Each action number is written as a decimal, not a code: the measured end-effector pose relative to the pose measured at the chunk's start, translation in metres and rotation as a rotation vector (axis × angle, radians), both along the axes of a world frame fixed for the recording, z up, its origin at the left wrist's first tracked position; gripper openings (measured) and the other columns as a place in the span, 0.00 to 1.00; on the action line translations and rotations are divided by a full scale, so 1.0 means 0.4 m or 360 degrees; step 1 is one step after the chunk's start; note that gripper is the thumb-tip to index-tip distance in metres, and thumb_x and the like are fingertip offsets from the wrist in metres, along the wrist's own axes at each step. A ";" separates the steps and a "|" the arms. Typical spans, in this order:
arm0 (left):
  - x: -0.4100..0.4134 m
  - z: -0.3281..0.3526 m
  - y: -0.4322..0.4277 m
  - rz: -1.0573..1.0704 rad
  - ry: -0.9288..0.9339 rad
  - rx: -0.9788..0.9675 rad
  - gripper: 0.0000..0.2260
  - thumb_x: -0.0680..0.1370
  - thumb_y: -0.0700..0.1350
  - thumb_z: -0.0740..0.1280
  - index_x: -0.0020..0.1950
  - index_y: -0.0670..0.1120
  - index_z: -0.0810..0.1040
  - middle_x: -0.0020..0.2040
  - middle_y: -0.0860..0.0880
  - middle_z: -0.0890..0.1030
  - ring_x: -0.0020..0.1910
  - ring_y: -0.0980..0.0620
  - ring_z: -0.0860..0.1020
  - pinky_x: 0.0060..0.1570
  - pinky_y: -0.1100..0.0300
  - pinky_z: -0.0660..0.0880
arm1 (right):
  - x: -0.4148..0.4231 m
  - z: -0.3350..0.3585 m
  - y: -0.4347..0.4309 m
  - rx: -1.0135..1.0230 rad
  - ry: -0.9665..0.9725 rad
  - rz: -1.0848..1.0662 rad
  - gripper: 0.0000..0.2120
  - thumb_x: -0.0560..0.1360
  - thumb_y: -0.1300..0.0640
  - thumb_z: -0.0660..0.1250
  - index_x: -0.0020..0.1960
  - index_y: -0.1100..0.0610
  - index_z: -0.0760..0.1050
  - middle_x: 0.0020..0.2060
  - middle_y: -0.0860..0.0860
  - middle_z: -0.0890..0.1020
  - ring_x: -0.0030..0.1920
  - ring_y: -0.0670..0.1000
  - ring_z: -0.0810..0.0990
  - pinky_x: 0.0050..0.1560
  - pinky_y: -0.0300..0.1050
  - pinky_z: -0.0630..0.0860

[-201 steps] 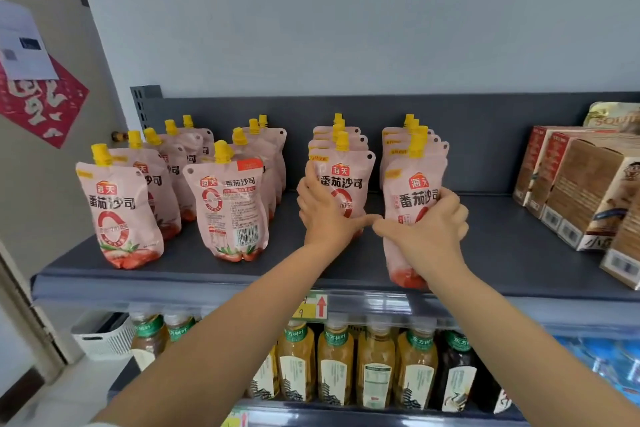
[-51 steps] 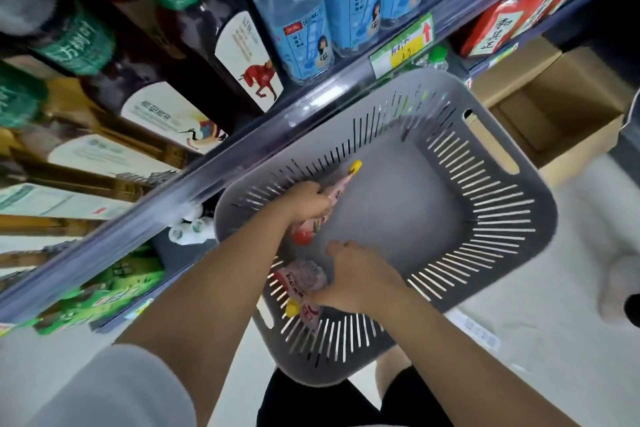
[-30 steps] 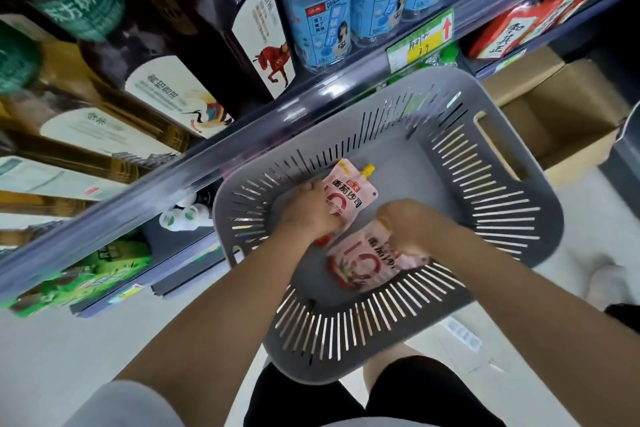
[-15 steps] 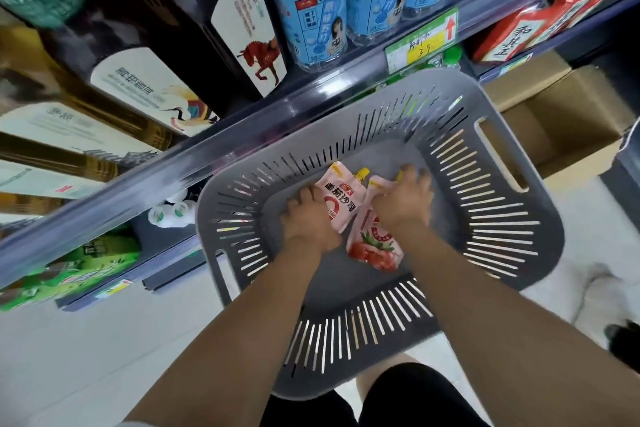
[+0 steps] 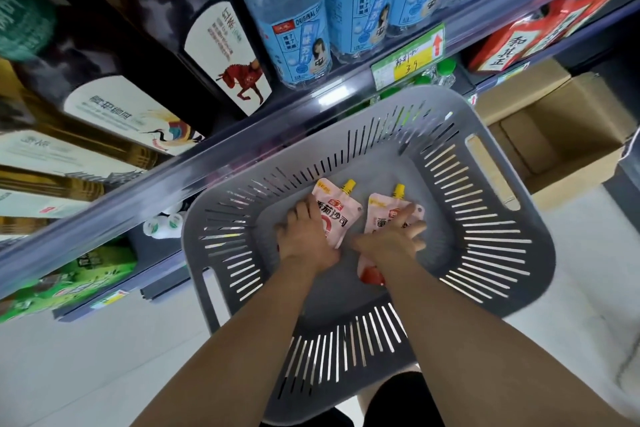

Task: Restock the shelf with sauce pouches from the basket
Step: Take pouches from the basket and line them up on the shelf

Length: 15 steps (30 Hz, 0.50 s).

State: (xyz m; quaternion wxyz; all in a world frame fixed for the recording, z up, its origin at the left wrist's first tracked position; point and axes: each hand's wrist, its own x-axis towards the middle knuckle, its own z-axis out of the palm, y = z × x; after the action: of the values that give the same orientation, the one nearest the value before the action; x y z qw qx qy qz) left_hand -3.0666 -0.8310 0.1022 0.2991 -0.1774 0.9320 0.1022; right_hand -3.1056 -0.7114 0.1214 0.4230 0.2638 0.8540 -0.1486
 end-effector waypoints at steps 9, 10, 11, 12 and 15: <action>-0.010 0.038 0.022 0.0339 -0.0203 0.0165 0.57 0.63 0.63 0.75 0.77 0.47 0.40 0.72 0.42 0.58 0.70 0.39 0.62 0.65 0.43 0.68 | -0.067 0.144 0.040 -0.0764 0.0193 -0.0616 0.57 0.49 0.48 0.75 0.73 0.51 0.52 0.64 0.60 0.66 0.63 0.62 0.71 0.62 0.60 0.73; -0.008 0.047 0.027 0.0399 -0.0223 0.0199 0.56 0.64 0.63 0.75 0.77 0.46 0.42 0.72 0.42 0.58 0.69 0.38 0.63 0.65 0.44 0.68 | -0.062 0.163 0.046 -0.0969 0.0191 -0.0783 0.55 0.47 0.51 0.74 0.70 0.50 0.55 0.62 0.59 0.70 0.58 0.61 0.76 0.57 0.59 0.77; -0.004 0.056 0.031 0.0431 -0.0227 0.0232 0.54 0.64 0.62 0.75 0.77 0.45 0.43 0.72 0.41 0.59 0.69 0.38 0.64 0.65 0.44 0.68 | -0.056 0.186 0.054 -0.1189 0.0157 -0.0914 0.50 0.50 0.55 0.74 0.69 0.51 0.57 0.58 0.58 0.73 0.53 0.59 0.79 0.51 0.57 0.80; 0.001 0.069 0.034 0.0447 -0.0225 0.0262 0.53 0.65 0.60 0.75 0.77 0.45 0.46 0.72 0.41 0.60 0.69 0.38 0.65 0.65 0.44 0.68 | -0.052 0.209 0.064 -0.1387 0.0113 -0.1005 0.44 0.56 0.60 0.73 0.68 0.53 0.58 0.54 0.57 0.76 0.49 0.57 0.81 0.44 0.53 0.81; 0.010 0.120 0.033 0.0449 -0.0179 0.0338 0.47 0.66 0.58 0.74 0.75 0.43 0.51 0.71 0.41 0.63 0.69 0.39 0.66 0.66 0.44 0.68 | -0.043 0.301 0.094 -0.1804 -0.0009 -0.0970 0.24 0.60 0.63 0.65 0.56 0.55 0.68 0.39 0.52 0.78 0.34 0.51 0.81 0.30 0.41 0.75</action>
State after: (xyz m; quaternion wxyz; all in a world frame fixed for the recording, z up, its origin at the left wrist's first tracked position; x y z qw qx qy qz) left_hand -3.0628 -0.8179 0.1501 0.3506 -0.2792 0.8636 0.2309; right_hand -3.1226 -0.6737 0.2417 0.4378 0.2305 0.5288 -0.6897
